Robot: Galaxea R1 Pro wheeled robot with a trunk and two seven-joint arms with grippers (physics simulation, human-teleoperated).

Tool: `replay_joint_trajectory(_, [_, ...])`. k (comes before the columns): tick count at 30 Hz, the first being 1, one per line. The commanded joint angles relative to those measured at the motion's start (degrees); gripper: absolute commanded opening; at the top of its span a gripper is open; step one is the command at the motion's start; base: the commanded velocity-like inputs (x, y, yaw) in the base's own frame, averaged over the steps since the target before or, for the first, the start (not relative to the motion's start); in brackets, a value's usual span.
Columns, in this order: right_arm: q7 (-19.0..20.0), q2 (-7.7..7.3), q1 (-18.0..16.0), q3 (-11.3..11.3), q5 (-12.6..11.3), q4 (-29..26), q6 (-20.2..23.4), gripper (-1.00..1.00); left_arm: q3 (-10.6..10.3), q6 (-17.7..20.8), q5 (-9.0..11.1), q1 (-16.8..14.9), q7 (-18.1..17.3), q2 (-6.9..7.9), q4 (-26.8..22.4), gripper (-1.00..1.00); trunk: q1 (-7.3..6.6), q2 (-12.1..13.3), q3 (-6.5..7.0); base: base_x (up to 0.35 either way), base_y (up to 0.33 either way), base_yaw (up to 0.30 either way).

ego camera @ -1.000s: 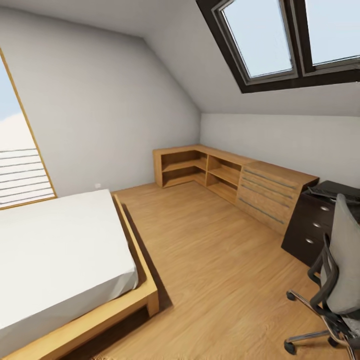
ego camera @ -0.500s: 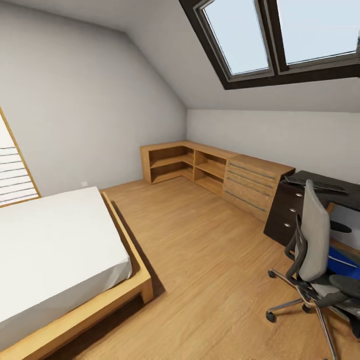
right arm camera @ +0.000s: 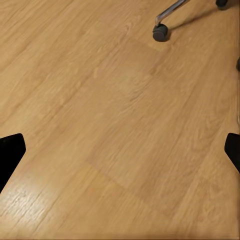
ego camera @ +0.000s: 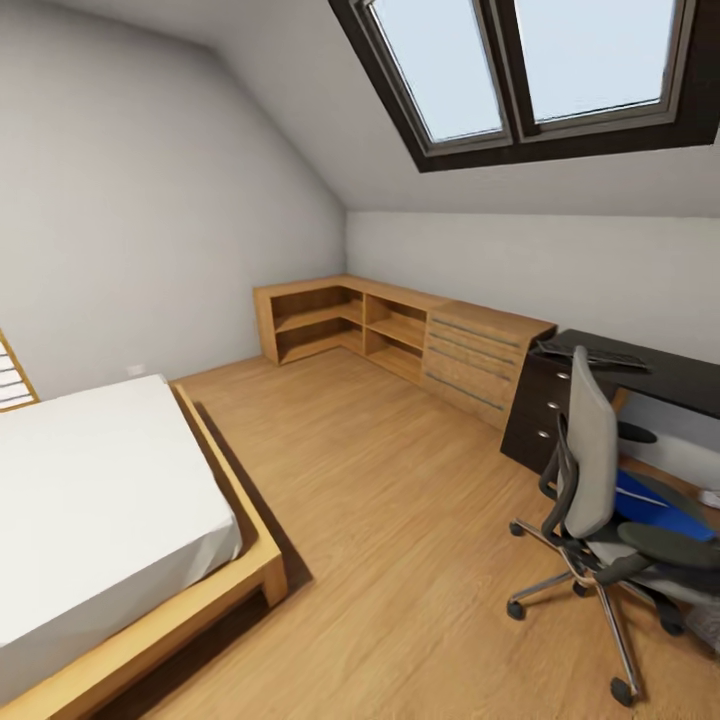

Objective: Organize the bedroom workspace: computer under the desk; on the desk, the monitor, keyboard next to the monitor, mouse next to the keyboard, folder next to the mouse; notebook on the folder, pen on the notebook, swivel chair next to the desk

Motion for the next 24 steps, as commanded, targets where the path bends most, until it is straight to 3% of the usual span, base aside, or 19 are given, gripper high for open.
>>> replay_joint_trajectory(1, [0.02,0.02,-0.05,-0.19,0.02,0.05,-0.16,1.00,0.15,-0.11,-0.08,-0.02,0.02,-0.01,-0.01,1.00,0.00,-0.03,-0.12,-0.001,0.000,-0.197])
replay_joint_trajectory(24, [0.02,0.22,-0.05,-0.12,0.25,0.05,-0.24,1.00,0.04,-0.14,-0.01,-0.02,-0.07,-0.05,0.00,1.00,0.00,-0.03,-1.08,0.000,0.004,-0.220])
